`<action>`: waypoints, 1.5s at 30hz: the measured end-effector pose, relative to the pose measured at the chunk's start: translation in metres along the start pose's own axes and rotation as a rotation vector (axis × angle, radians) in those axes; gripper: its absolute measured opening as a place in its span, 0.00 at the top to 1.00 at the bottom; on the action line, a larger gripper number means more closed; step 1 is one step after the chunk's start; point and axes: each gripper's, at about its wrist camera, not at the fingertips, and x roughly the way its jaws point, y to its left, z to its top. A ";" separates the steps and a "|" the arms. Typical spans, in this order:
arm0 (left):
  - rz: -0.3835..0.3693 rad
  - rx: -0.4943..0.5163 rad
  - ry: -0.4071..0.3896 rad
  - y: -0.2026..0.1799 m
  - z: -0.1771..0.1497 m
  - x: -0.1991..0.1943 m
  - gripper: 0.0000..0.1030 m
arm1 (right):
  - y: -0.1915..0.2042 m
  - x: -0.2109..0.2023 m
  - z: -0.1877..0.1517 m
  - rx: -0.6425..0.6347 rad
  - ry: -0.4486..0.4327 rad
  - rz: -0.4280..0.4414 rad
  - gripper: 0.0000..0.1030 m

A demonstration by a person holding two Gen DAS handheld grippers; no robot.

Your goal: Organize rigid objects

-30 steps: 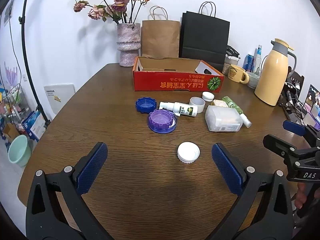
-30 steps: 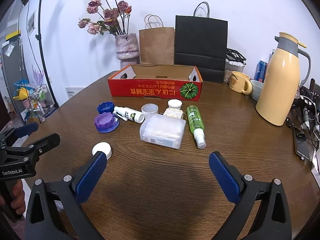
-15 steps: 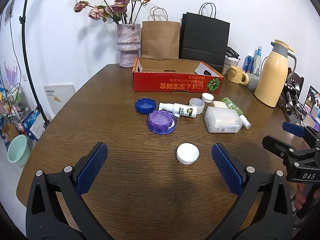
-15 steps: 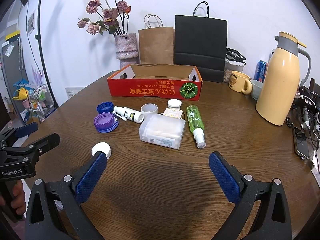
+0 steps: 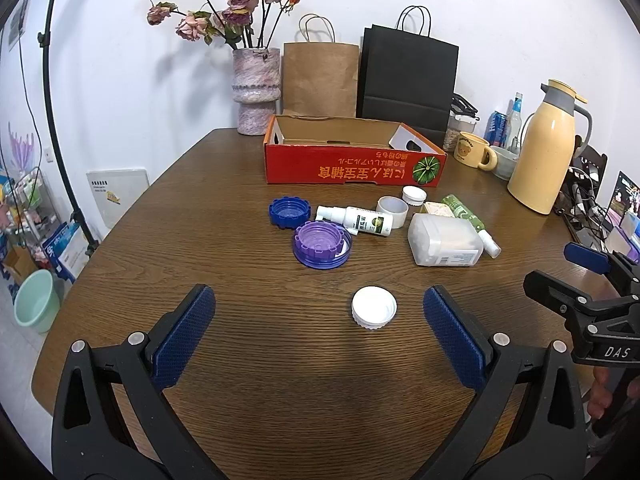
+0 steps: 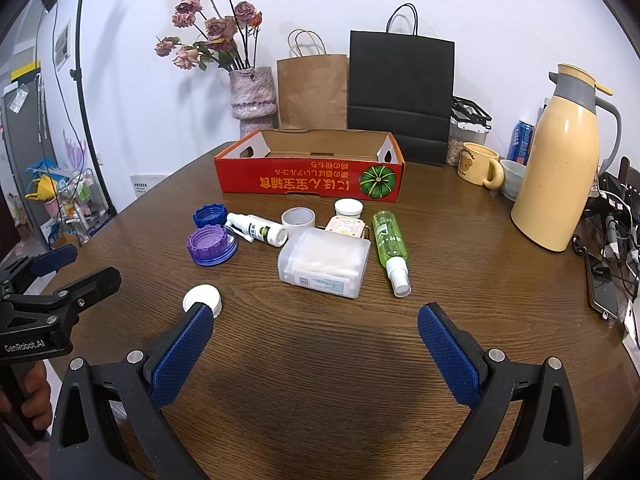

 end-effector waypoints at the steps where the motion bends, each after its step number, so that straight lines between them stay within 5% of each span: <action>1: 0.000 0.000 0.000 -0.001 0.000 0.000 0.00 | 0.000 0.000 0.000 0.000 0.000 0.000 0.00; 45: -0.004 -0.001 -0.003 -0.003 0.001 -0.001 0.00 | 0.002 -0.003 0.004 -0.003 -0.004 -0.001 0.00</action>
